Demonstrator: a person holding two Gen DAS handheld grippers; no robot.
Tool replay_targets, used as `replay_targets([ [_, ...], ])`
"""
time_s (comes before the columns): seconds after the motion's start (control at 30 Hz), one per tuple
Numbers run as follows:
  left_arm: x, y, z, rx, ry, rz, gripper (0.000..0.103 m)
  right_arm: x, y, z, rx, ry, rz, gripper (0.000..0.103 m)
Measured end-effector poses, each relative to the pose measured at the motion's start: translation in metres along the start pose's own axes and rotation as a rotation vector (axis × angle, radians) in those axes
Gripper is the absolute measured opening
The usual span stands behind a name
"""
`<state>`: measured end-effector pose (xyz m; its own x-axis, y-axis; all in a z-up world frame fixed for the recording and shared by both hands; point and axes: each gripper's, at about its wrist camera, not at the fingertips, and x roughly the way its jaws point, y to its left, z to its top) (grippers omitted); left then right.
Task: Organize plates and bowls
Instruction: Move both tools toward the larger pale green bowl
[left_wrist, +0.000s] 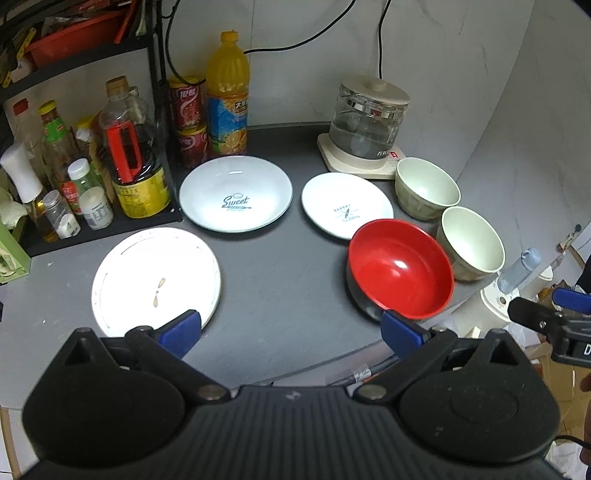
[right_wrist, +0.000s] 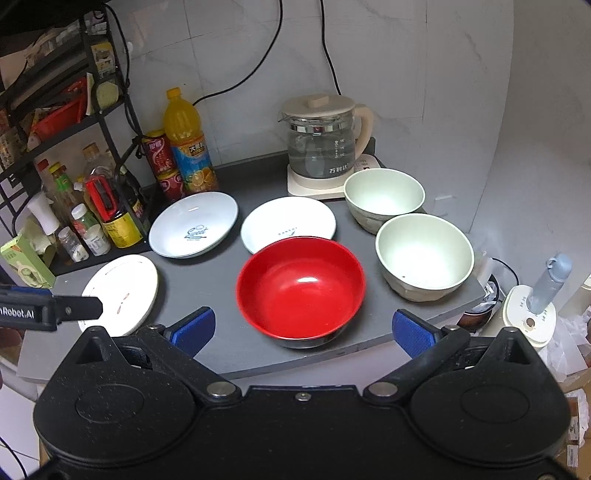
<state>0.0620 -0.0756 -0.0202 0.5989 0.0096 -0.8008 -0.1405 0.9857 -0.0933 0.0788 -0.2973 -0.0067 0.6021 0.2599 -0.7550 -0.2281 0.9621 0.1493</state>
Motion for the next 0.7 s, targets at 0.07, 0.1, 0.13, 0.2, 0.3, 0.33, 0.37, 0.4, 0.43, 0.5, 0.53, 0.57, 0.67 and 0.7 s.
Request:
replay_targets([
  [0.07,0.004,-0.007,0.003,-0.009,-0.004,0.018,0.102,0.003,-0.012,0.002,0.005,-0.003,0.009,0.103],
  [0.1,0.006,-0.011,0.005,-0.022,-0.003,0.024,0.102,0.006,-0.018,0.002,0.006,0.0,0.013,0.103],
  [0.13,0.009,-0.014,0.007,-0.038,-0.002,0.023,0.102,0.009,-0.024,0.003,0.002,0.012,0.021,0.103],
  [0.2,0.013,-0.02,0.01,-0.06,0.0,0.015,0.102,0.012,-0.032,0.004,-0.007,0.017,0.033,0.103],
  [0.3,0.019,-0.031,0.014,-0.074,0.002,0.015,0.102,0.018,-0.044,0.006,-0.032,0.025,0.042,0.103],
  [0.33,0.02,-0.034,0.016,-0.074,0.002,0.015,0.102,0.02,-0.049,0.007,-0.03,0.025,0.051,0.103],
  [0.37,0.022,-0.038,0.017,-0.073,0.003,0.014,0.102,0.022,-0.053,0.007,-0.024,0.024,0.06,0.103],
  [0.4,0.024,-0.041,0.019,-0.071,0.003,0.009,0.101,0.024,-0.056,0.009,-0.018,0.025,0.062,0.103],
  [0.43,0.026,-0.044,0.02,-0.068,0.002,0.005,0.101,0.025,-0.059,0.01,-0.01,0.024,0.061,0.103],
  [0.5,0.032,-0.052,0.025,-0.057,0.008,0.0,0.1,0.029,-0.065,0.013,0.005,0.018,0.064,0.103],
  [0.53,0.036,-0.055,0.027,-0.053,0.01,-0.005,0.1,0.032,-0.067,0.014,0.009,0.018,0.061,0.103],
  [0.57,0.04,-0.059,0.029,-0.048,0.013,-0.013,0.1,0.034,-0.071,0.015,0.012,0.018,0.059,0.103],
  [0.67,0.054,-0.069,0.04,-0.027,0.024,-0.035,0.1,0.041,-0.08,0.018,0.034,0.01,0.048,0.103],
  [0.7,0.06,-0.073,0.044,-0.019,0.023,-0.038,0.1,0.044,-0.083,0.019,0.041,0.01,0.04,0.103],
])
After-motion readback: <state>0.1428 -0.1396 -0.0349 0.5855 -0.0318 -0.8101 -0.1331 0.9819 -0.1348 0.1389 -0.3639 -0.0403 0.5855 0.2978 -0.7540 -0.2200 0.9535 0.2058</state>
